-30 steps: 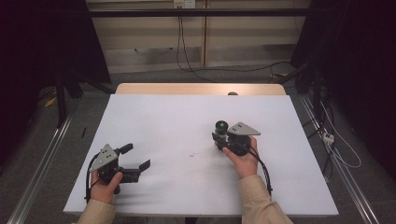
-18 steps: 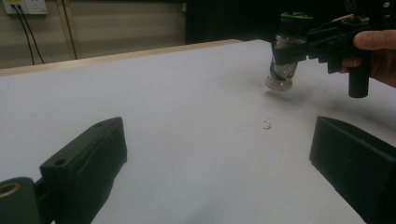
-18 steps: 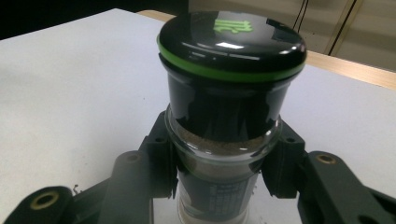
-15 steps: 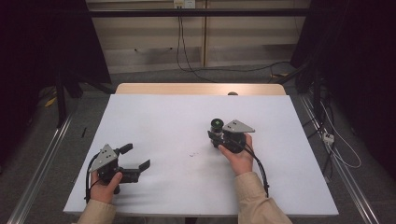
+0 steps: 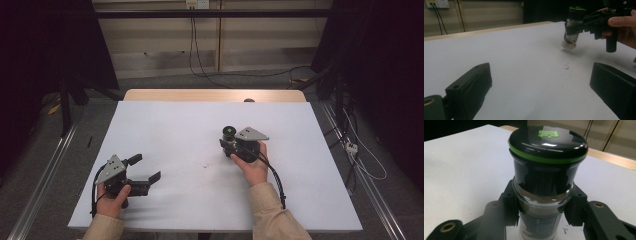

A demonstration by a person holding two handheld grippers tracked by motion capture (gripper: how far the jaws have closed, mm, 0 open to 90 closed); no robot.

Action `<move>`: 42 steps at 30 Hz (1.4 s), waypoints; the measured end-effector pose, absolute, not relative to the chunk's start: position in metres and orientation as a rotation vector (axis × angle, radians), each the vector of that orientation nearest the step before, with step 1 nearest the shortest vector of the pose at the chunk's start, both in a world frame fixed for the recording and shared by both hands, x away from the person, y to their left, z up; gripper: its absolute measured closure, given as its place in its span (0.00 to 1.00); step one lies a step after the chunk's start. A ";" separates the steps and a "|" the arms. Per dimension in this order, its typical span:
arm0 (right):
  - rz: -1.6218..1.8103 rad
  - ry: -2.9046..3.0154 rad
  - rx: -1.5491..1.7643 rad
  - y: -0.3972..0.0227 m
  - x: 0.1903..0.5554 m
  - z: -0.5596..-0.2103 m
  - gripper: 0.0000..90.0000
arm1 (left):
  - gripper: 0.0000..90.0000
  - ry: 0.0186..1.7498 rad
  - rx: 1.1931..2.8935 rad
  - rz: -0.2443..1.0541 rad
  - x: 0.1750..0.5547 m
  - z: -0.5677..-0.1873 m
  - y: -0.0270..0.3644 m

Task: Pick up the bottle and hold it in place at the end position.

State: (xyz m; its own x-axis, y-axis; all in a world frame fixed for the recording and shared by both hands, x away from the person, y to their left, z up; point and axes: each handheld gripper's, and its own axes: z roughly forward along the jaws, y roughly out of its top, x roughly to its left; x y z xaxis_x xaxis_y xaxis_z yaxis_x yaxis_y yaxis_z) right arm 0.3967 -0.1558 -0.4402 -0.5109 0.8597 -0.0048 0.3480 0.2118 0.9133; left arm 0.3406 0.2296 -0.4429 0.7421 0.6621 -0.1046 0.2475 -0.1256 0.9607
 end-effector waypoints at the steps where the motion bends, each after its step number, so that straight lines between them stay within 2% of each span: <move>1: 1.276 1.966 1.118 -0.155 0.398 -0.440 0.60 | 0.04 0.728 1.701 0.415 0.341 -0.443 0.230; 42: 1.302 1.986 1.092 -0.137 0.411 -0.441 0.60 | 0.04 0.727 1.710 0.417 0.340 -0.443 0.229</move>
